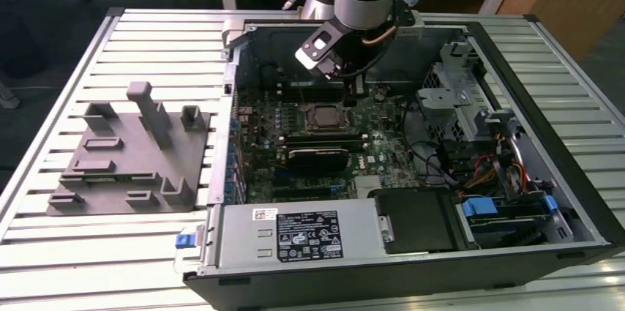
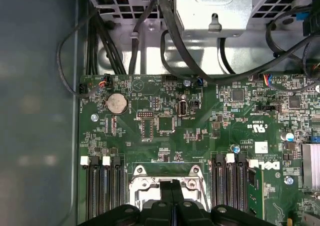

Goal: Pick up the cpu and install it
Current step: 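Close the cpu cover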

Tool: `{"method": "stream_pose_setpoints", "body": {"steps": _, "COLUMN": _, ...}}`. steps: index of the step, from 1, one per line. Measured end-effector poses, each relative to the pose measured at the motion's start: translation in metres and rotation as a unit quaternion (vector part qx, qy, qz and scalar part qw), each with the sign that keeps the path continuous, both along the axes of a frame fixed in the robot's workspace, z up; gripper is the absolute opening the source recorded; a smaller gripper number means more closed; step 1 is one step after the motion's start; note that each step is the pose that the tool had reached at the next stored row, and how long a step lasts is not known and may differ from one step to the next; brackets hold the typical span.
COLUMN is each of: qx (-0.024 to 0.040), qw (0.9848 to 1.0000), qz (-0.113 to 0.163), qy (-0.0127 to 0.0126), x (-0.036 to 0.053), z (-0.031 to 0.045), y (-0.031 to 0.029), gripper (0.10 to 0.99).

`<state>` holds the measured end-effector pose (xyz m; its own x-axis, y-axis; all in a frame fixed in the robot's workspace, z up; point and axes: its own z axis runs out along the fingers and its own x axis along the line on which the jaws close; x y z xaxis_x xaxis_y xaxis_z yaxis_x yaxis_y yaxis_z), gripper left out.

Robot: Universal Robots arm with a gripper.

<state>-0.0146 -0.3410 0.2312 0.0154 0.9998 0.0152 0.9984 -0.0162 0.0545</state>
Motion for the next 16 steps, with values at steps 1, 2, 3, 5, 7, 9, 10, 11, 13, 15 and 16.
{"method": "stream_pose_setpoints", "body": {"steps": 1, "qx": 0.0, "qw": 1.0, "qz": 0.0, "qy": 0.0, "x": 0.0, "z": 0.0, "y": 0.0, "gripper": 0.106}}
{"method": "stream_pose_setpoints", "body": {"steps": 2, "qx": 0.0, "qw": 1.0, "qz": 0.0, "qy": 0.0, "x": 0.0, "z": 0.0, "y": 0.0, "gripper": 0.106}}
{"method": "stream_pose_setpoints", "body": {"steps": 3, "qx": 0.0, "qw": 1.0, "qz": 0.0, "qy": 0.0, "x": 0.0, "z": 0.0, "y": 0.0, "gripper": 0.106}}
{"method": "stream_pose_setpoints", "body": {"steps": 5, "qx": 0.0, "qw": 1.0, "qz": 0.0, "qy": 0.0, "x": -0.0001, "z": 0.0, "y": 0.0, "gripper": 0.106}}
{"method": "stream_pose_setpoints", "body": {"steps": 7, "qx": 0.0001, "qw": 1.0, "qz": 0.0, "qy": -0.0001, "x": -0.0018, "z": -0.0003, "y": 0.0, "gripper": 0.106}}
{"method": "stream_pose_setpoints", "body": {"steps": 9, "qx": 0.0, "qw": 1.0, "qz": 0.0, "qy": 0.0, "x": -0.0048, "z": -0.0007, "y": -0.0001, "gripper": 0.106}}
{"method": "stream_pose_setpoints", "body": {"steps": 10, "qx": 0.0, "qw": 1.0, "qz": 0.0, "qy": 0.0, "x": -0.0064, "z": -0.0009, "y": -0.0003, "gripper": 0.106}}
{"method": "stream_pose_setpoints", "body": {"steps": 11, "qx": 0.0, "qw": 1.0, "qz": 0.0, "qy": 0.0, "x": -0.008, "z": -0.0011, "y": -0.0008, "gripper": 0.106}}
{"method": "stream_pose_setpoints", "body": {"steps": 13, "qx": 0.0, "qw": 1.0, "qz": 0.0, "qy": 0.0, "x": -0.0119, "z": -0.0016, "y": -0.0022, "gripper": 0.106}}
{"method": "stream_pose_setpoints", "body": {"steps": 15, "qx": 0.0, "qw": 1.0, "qz": 0.0, "qy": 0.0, "x": -0.0157, "z": -0.0024, "y": -0.0038, "gripper": 0.106}}
{"method": "stream_pose_setpoints", "body": {"steps": 16, "qx": 0.0, "qw": 1.0, "qz": 0.0, "qy": 0.0, "x": -0.0175, "z": -0.003, "y": -0.0046, "gripper": 0.106}}
